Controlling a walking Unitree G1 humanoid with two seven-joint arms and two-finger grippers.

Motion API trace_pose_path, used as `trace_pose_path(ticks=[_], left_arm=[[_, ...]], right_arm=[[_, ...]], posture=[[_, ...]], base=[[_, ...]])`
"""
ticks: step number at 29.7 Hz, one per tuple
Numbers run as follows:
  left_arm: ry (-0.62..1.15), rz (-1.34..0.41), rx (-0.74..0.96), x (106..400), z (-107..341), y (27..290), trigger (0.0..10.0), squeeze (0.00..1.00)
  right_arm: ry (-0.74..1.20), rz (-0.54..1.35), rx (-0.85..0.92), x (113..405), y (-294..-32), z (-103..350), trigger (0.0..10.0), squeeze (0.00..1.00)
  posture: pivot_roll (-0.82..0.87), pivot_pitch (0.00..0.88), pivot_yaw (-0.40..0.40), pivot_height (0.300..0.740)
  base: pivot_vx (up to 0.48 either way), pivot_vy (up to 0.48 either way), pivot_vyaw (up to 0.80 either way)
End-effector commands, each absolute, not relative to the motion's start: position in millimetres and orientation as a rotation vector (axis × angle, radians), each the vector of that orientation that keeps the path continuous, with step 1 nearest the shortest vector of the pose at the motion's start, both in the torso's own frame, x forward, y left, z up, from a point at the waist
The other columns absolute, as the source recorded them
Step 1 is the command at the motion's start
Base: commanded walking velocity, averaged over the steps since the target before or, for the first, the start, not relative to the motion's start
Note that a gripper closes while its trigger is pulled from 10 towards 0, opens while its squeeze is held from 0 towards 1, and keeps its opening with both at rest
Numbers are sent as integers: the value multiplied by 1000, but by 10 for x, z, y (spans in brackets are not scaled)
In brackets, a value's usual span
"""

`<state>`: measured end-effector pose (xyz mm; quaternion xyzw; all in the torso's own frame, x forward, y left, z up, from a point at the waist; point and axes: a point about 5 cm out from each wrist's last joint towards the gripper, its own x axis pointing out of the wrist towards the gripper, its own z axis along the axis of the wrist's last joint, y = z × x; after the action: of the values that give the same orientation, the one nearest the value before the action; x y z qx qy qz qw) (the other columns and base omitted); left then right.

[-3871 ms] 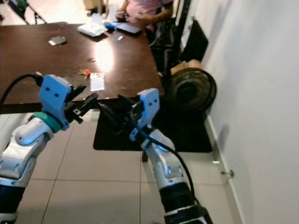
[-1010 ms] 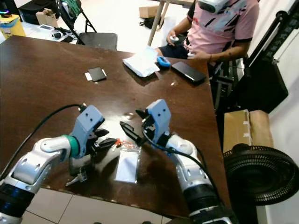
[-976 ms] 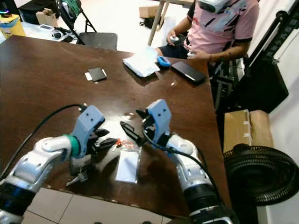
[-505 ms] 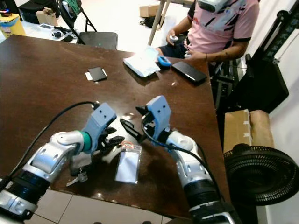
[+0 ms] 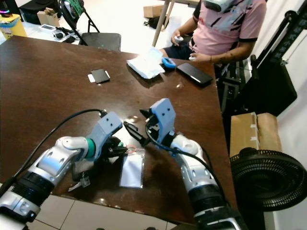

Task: Hang keys on a hook

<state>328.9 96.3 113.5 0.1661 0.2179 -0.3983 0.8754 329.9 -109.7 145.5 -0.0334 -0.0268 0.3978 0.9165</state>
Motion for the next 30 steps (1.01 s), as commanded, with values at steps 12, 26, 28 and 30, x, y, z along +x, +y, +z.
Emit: trace_pose_path(ticks=[12, 26, 28, 30], left_arm=[[449, -803, 337, 3306, 1087, 994, 0, 0], [48, -689, 220, 3315, 1627, 1002, 10000, 0], [48, -689, 220, 3315, 1627, 1002, 10000, 0], [-139, -613, 104, 3247, 2033, 1033, 10000, 0]], right_arm=[[-69, 806, -50, 3325, -1093, 1468, 10000, 0], [-80, 809, -45, 3329, -1071, 1491, 10000, 0], [-80, 809, -45, 3329, -1071, 1491, 10000, 0], [-90, 805, -35, 3318, -1068, 1506, 10000, 0]], posture=[[32, 0, 57, 740], [32, 0, 47, 740], [32, 0, 47, 740], [36, 0, 45, 740]], base=[[0, 0, 0], [0, 0, 0], [0, 0, 0], [0, 0, 0]])
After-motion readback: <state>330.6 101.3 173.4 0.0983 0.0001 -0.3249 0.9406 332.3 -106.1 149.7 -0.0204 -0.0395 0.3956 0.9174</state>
